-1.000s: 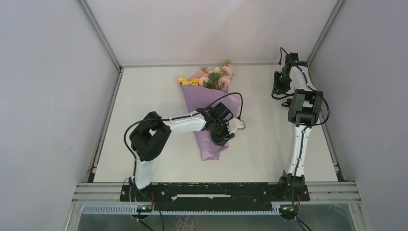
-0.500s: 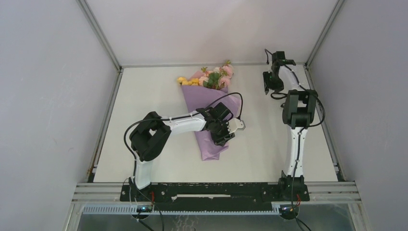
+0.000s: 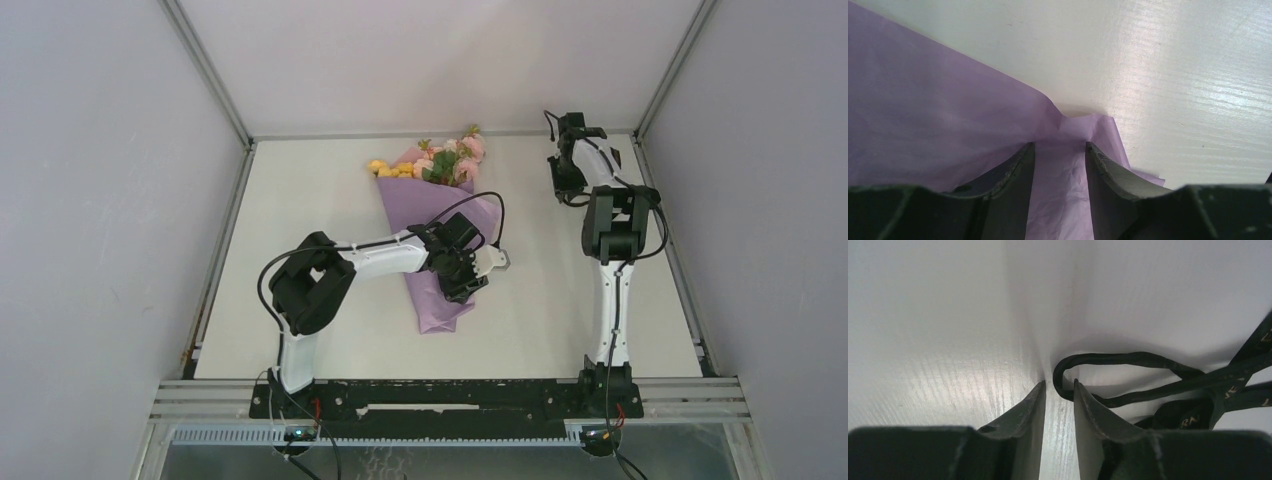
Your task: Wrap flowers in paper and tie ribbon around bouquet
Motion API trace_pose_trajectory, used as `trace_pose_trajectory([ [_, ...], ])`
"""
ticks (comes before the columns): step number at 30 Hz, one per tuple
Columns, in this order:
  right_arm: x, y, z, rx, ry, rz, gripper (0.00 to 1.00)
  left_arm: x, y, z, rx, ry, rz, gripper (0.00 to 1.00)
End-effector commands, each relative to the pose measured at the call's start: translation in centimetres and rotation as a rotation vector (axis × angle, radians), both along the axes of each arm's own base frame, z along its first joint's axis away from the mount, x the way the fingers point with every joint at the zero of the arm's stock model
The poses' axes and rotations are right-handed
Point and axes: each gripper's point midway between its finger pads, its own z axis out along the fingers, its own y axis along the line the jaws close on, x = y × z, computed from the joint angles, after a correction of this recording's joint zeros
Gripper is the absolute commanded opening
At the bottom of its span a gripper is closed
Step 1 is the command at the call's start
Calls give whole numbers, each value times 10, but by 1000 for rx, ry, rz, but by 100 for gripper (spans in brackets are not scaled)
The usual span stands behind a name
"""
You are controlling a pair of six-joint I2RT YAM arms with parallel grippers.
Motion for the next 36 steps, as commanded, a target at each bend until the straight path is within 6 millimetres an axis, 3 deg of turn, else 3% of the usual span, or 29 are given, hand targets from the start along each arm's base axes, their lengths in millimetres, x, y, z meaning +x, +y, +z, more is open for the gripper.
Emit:
trace_pose_trajectory([
  [1, 3, 5, -13, 46, 17, 35, 26, -8, 32, -36, 139, 71, 40, 48],
  [3, 7, 10, -4, 86, -6, 40, 5, -9, 32, -36, 140, 71, 39, 48],
  [4, 12, 10, 9, 99, -32, 43, 0, -8, 33, -36, 140, 70, 41, 48],
  [5, 19, 13, 31, 137, -82, 43, 0, -8, 33, -36, 141, 68, 40, 48],
  [6, 29, 12, 65, 170, -166, 29, 0, -9, 34, -36, 141, 67, 39, 48],
  [7, 40, 11, 109, 225, -277, 10, 0, -8, 34, -36, 143, 62, 40, 48],
  [8, 48, 8, 164, 282, -414, -7, 0, -8, 34, -37, 146, 59, 41, 48],
  [10, 47, 1, 290, 395, -719, -55, 0, -8, 36, -37, 150, 56, 40, 48],
  [11, 35, -2, 361, 445, -893, -40, 0, -7, 36, -36, 149, 53, 41, 48],
  [13, -12, 2, 492, 544, -1226, 30, 0, -8, 37, -36, 150, 49, 39, 48],
  [14, -45, 7, 550, 562, -1394, 94, 0, -8, 37, -36, 152, 46, 37, 49],
  [15, -94, 19, 606, 557, -1559, 170, 0, -8, 37, -36, 154, 42, 37, 49],
  [17, -162, 35, 667, 493, -1808, 289, 0, -9, 35, -36, 157, 38, 30, 49],
  [19, -220, 44, 706, 400, -2004, 343, 0, -11, 34, -35, 154, 37, 23, 49],
  [21, -253, 49, 718, 346, -2092, 372, 0, -12, 33, -35, 154, 36, 19, 49],
  [23, -262, 51, 715, 332, -2095, 381, 0, -12, 33, -34, 151, 32, 18, 49],
  [27, -227, 58, 667, 468, -1897, 366, 0, -12, 33, -33, 154, 27, 17, 49],
  [31, -187, 82, 584, 688, -1620, 342, 0, -13, 32, -32, 156, 23, 12, 48],
  [32, -178, 87, 556, 722, -1552, 314, 0, -13, 32, -33, 157, 25, 11, 49],
  [33, -162, 92, 514, 757, -1455, 255, 0, -13, 32, -33, 157, 25, 11, 49],
  [36, -145, 99, 434, 801, -1287, 151, 0, -13, 33, -33, 160, 25, 12, 49],
])
